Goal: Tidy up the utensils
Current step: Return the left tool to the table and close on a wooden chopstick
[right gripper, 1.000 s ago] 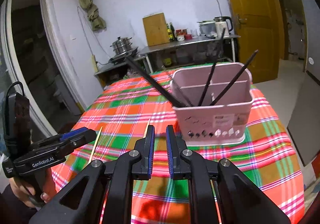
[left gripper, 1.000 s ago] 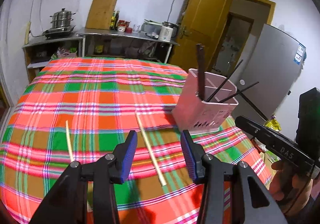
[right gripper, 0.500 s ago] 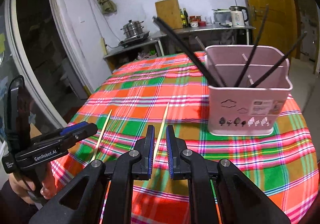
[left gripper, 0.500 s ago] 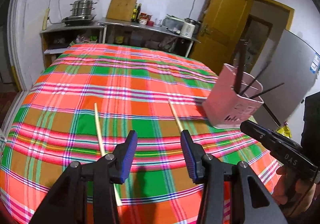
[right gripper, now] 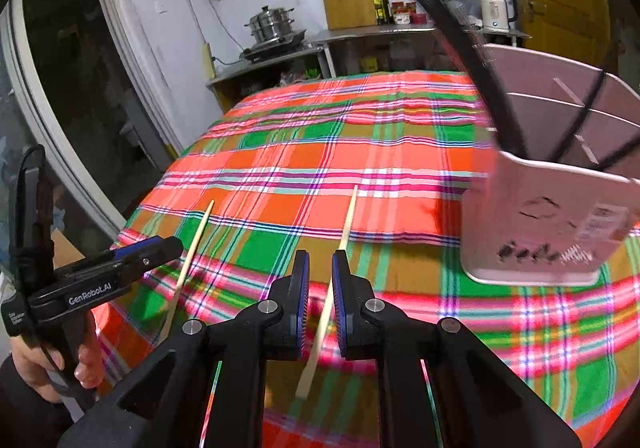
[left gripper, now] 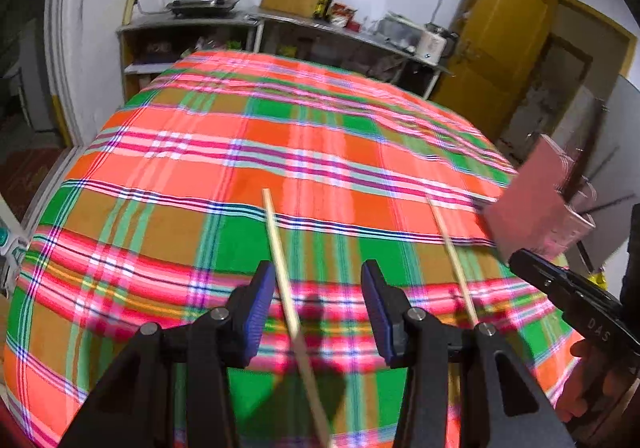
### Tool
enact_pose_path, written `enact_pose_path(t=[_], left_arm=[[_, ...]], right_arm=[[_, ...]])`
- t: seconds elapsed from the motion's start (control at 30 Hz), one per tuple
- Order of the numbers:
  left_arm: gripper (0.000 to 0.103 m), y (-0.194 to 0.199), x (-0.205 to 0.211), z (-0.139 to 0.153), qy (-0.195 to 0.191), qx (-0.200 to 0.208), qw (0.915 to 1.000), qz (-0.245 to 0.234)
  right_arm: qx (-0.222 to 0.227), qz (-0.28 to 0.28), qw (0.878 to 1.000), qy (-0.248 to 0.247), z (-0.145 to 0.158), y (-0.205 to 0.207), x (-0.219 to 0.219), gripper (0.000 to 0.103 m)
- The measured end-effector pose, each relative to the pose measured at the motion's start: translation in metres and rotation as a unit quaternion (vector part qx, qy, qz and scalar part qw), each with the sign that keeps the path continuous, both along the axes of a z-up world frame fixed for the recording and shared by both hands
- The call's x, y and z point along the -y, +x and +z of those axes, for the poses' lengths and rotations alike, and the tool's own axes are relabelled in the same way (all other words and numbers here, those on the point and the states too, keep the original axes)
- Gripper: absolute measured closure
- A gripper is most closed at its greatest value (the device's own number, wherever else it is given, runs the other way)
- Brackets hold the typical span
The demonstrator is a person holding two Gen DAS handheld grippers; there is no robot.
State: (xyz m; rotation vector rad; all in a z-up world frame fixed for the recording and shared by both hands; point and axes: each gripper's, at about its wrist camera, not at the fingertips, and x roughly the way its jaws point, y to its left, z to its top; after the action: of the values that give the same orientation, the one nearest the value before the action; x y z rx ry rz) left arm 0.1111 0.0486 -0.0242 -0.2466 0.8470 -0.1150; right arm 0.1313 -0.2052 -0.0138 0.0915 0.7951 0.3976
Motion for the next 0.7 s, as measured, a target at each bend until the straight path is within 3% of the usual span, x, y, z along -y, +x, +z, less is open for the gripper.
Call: enact_pose_path(t=[0.4,0.7], left_arm=[[0.063,0.055,-0.02,-0.021,-0.006,-0.035,0.9992,0.016],[0.073,0.066,-0.014,-0.024,0.02,-0.038,0.999,0.009]], right_arm=[[-0.031,-0.009,0.999,-0.022,-0.022,0.068,-0.018,0.091],[-0.049,-0.013,0.998,-0.046,-0.037,0.095,-0.029,0.091]])
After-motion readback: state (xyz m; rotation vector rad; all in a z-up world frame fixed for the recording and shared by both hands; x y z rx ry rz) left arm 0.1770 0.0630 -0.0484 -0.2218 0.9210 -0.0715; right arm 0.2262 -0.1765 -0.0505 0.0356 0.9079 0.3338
